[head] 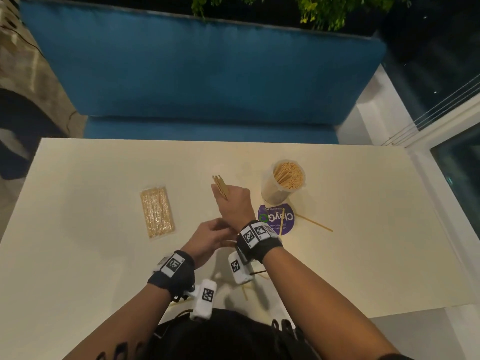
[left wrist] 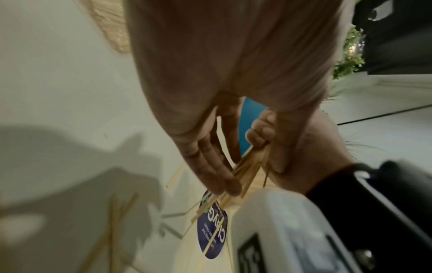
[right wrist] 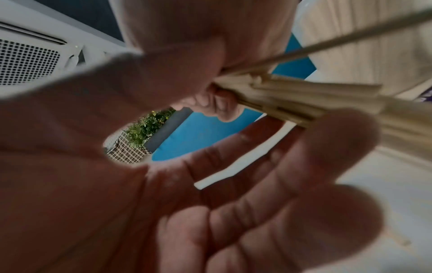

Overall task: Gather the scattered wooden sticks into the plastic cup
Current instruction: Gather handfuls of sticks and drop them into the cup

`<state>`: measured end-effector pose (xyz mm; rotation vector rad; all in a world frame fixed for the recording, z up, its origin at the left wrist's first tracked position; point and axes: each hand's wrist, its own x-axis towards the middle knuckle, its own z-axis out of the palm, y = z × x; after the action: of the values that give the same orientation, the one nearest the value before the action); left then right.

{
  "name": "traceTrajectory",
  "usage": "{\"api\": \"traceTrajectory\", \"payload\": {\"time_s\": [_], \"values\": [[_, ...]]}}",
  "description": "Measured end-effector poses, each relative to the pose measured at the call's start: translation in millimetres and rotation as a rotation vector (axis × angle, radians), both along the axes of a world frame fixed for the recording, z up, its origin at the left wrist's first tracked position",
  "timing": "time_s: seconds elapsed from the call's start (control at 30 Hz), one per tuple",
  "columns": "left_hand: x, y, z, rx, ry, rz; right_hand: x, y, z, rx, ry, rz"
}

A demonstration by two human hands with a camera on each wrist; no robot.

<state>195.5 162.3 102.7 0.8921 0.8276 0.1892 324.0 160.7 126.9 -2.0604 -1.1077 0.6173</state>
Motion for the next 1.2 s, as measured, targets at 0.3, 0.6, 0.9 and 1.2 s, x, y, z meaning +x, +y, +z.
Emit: {"api": "traceTrajectory", "payload": {"time_s": [0.3,0.6,0.9,1.2], "values": [[-1.0,0.7,9.0,0.6,0.233,0.073,5.7,1.6,-10.0,0.071,0.285,-0.31],[-9.9,17.3,-1.6,0.584,0.266,0.257,17.4,-2.4,-15.3,0.069,0.466,-0.44],[2.9,39.4,3.6,0.436,0.211,0.397,9.7,-20.5,-29.2,0.005,0.318,-0.03],[-9.1,56.1,2.1,0.257,0.117,0.595,22.7,-23.7,-36.4,-0.234,0.148,0.217]]}}
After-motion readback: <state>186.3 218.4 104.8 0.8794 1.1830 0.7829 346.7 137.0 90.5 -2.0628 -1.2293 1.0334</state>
